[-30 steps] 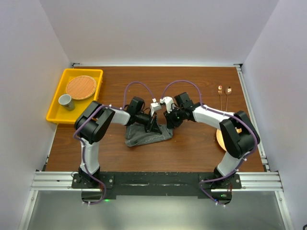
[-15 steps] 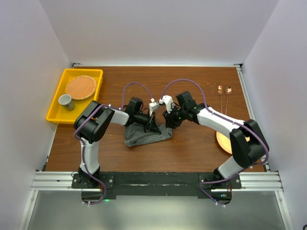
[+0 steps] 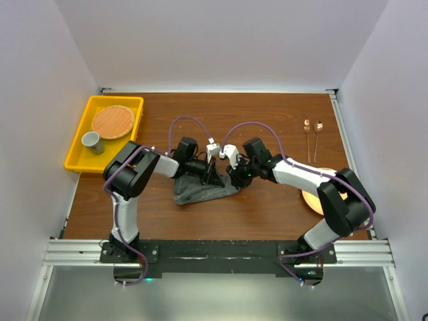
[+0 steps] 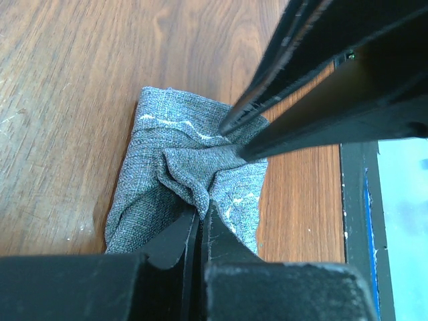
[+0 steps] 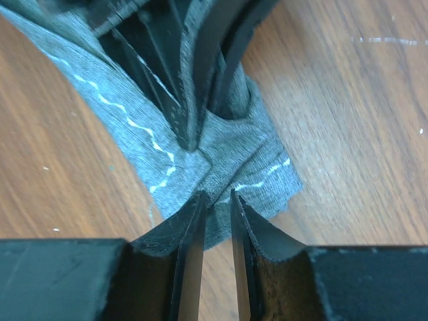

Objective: Fold the napkin into a case and place the utensils inside
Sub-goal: Stuff the top corner of the smaller-rectangle-folded napkin into the folded napkin.

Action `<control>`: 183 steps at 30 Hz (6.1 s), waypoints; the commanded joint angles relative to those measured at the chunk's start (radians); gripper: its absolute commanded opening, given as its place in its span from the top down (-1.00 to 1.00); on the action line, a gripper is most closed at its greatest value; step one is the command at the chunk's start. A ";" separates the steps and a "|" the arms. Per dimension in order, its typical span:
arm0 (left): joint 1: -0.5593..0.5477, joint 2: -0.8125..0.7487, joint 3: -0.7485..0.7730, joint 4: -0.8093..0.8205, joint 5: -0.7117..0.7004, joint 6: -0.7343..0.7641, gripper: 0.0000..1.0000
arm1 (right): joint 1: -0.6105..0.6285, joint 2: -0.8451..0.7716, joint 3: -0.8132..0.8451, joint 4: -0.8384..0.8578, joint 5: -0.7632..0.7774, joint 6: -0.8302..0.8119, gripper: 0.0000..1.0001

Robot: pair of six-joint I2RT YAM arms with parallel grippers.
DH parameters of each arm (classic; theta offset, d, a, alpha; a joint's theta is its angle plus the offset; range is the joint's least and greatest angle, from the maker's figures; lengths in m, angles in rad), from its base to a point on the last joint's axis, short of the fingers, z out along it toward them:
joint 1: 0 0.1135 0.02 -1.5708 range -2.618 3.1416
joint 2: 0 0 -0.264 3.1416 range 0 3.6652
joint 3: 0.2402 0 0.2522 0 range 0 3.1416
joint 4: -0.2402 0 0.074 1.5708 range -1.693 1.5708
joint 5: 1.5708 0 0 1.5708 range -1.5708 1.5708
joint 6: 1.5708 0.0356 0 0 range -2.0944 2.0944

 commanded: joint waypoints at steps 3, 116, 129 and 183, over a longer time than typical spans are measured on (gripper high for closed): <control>0.011 0.010 -0.116 0.105 -0.093 0.003 1.00 | 0.003 -0.031 -0.002 0.073 0.045 -0.019 0.49; -0.343 -0.418 -0.497 0.309 -0.722 0.510 1.00 | 0.134 0.224 0.253 -0.213 0.132 0.081 0.42; -0.343 -0.421 -0.490 0.296 -0.724 0.490 1.00 | 0.138 0.195 0.272 -0.228 0.198 0.060 1.00; -0.054 -0.217 -0.236 0.176 -0.073 -0.116 1.00 | 0.094 0.103 0.243 -0.116 0.097 0.196 1.00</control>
